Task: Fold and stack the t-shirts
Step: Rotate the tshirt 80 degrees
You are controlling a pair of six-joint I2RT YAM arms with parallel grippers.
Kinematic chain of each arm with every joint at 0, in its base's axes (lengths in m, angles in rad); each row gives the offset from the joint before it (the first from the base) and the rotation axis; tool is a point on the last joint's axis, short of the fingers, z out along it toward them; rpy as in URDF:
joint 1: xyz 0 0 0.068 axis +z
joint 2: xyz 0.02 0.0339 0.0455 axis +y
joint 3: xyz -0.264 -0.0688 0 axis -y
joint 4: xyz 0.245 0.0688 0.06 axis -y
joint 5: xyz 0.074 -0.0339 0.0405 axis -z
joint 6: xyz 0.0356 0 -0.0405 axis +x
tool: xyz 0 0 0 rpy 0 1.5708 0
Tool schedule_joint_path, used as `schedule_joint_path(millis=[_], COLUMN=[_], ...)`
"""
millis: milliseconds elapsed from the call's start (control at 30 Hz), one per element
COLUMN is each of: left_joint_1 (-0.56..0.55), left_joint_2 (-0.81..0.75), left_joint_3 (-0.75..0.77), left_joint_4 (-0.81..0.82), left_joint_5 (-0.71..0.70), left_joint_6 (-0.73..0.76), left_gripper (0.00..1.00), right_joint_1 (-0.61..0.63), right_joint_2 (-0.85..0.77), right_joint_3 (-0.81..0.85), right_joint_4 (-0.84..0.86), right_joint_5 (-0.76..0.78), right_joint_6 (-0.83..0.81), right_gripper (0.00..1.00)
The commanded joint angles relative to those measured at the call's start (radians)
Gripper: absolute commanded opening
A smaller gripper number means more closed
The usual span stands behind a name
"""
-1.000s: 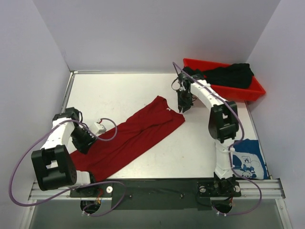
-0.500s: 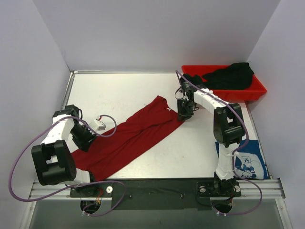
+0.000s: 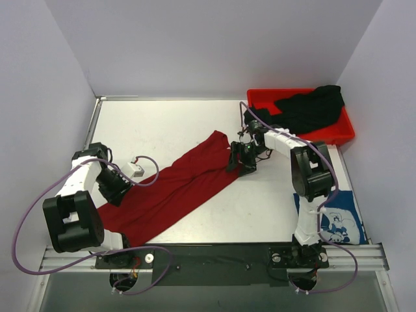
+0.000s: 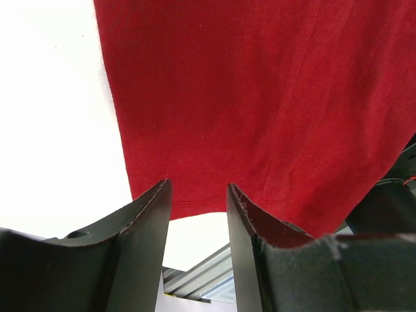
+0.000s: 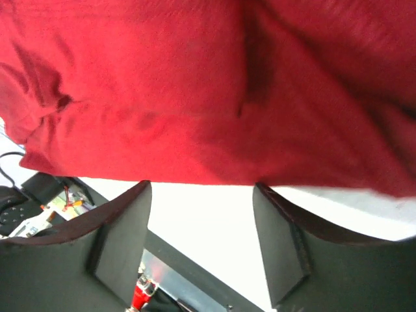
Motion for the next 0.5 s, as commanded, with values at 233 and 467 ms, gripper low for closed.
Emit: schedule_joint_path(millis=[233,467], left_joint_1=[0.004,0.004], left_joint_2=[-0.004,-0.01], left_joint_3=[0.057,0.113], left_joint_4=[-0.004,0.037], left_joint_5=[0.018,0.023], left_joint_6=[-0.005,-0.076], left_gripper=[0.5,0.5], right_joint_1=[0.049,0.044], right_joint_2=[-0.31,-0.227], right_joint_3=[-0.103,-0.064], right_joint_4=[-0.009,-0.036], right_joint_5=[0.274,0.629], right_joint_6=[0.062,0.183], right_gripper=[0.71,0.44])
